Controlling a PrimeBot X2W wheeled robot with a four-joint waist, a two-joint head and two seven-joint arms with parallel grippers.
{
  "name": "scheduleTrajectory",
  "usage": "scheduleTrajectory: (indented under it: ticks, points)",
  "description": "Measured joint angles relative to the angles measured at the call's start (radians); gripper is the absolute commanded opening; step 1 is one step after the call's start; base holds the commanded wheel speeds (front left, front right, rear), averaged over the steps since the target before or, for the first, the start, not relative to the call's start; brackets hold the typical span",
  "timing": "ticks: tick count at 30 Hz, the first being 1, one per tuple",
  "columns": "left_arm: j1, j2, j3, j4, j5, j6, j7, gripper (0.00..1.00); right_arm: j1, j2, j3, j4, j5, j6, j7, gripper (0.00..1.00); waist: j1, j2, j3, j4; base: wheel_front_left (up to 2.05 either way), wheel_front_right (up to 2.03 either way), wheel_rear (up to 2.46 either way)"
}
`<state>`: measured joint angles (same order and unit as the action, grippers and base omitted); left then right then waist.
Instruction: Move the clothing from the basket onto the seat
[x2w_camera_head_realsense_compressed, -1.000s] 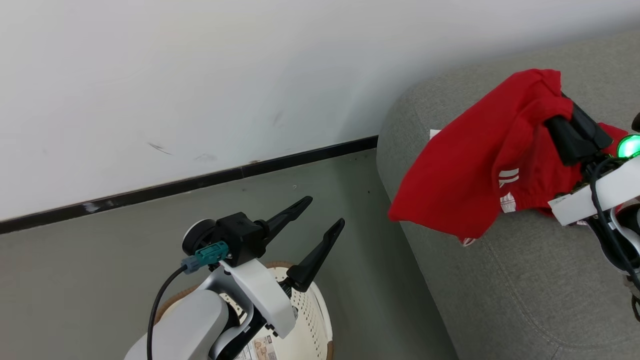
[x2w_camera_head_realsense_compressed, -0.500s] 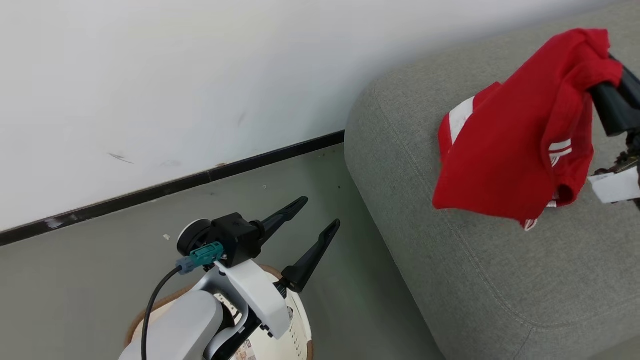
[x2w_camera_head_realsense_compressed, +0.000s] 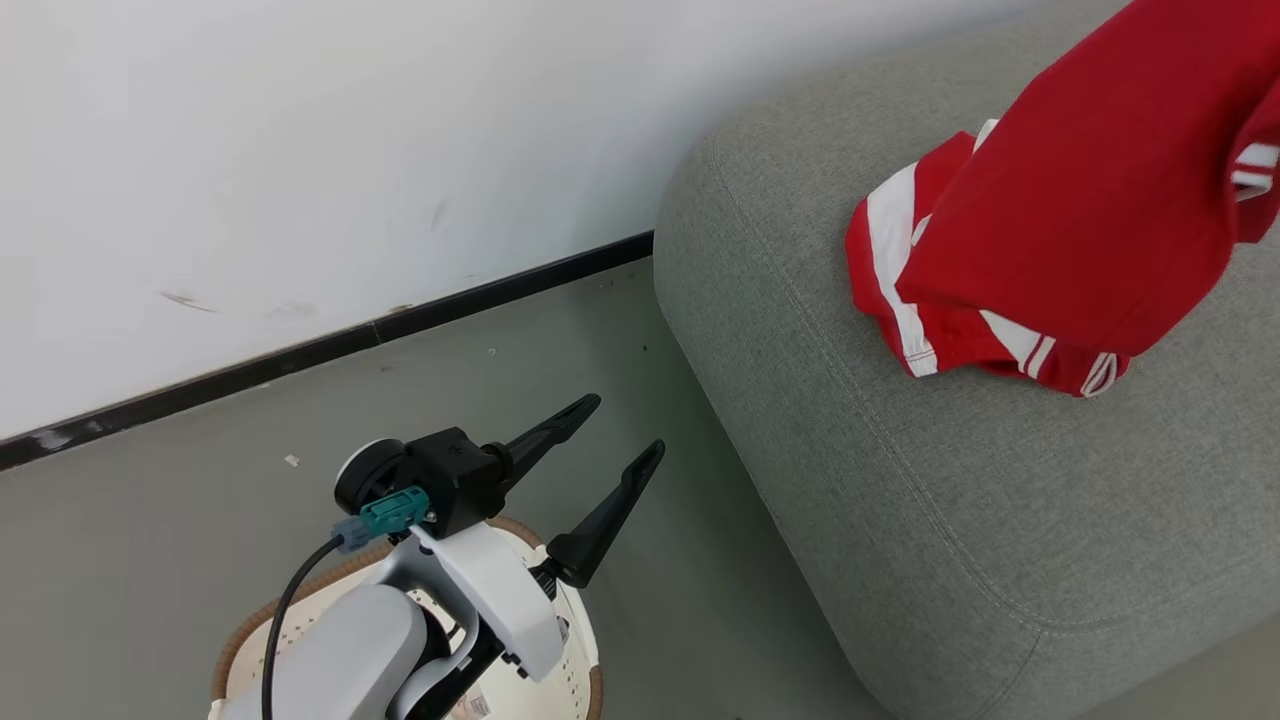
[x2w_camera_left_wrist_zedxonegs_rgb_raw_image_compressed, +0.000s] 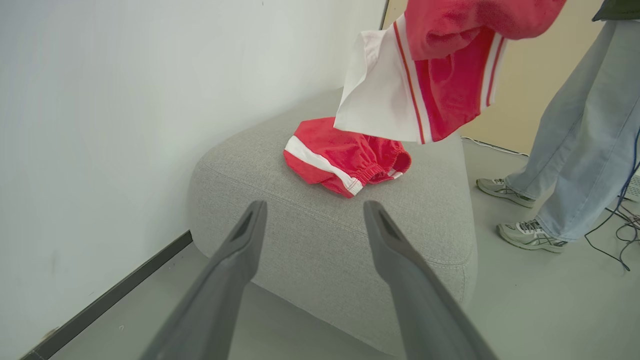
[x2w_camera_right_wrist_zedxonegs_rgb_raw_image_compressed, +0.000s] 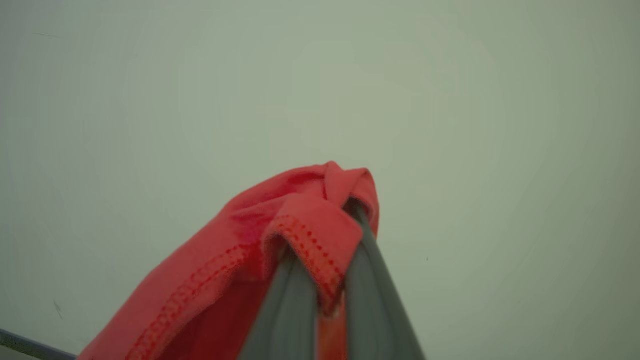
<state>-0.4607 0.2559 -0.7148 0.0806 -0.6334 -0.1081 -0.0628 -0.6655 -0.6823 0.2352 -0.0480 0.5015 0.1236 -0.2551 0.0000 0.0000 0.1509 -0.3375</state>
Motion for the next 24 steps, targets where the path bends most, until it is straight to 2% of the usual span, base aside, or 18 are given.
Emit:
scheduleTrajectory:
  ticks: [8,15,24]
  points:
    - [0.001,0.034,0.006,-0.039,0.000,0.009,0.018,1.00,-0.037,-0.044,-0.061,0.077,0.012,0.000,0.000,0.00,0.0000,0.0000,0.046,-0.004,0.00,0.00,0.00]
    - [0.001,0.043,0.004,-0.104,0.001,0.009,0.022,1.00,-0.067,-0.079,-0.163,0.193,0.036,0.000,0.000,0.00,0.0000,0.0000,0.089,0.000,0.00,0.00,0.00]
    - [0.001,0.066,-0.010,-0.167,0.002,0.007,0.037,1.00,-0.100,-0.094,-0.186,0.290,0.037,0.000,0.042,0.00,0.0000,0.0000,0.155,0.012,0.00,0.00,0.00]
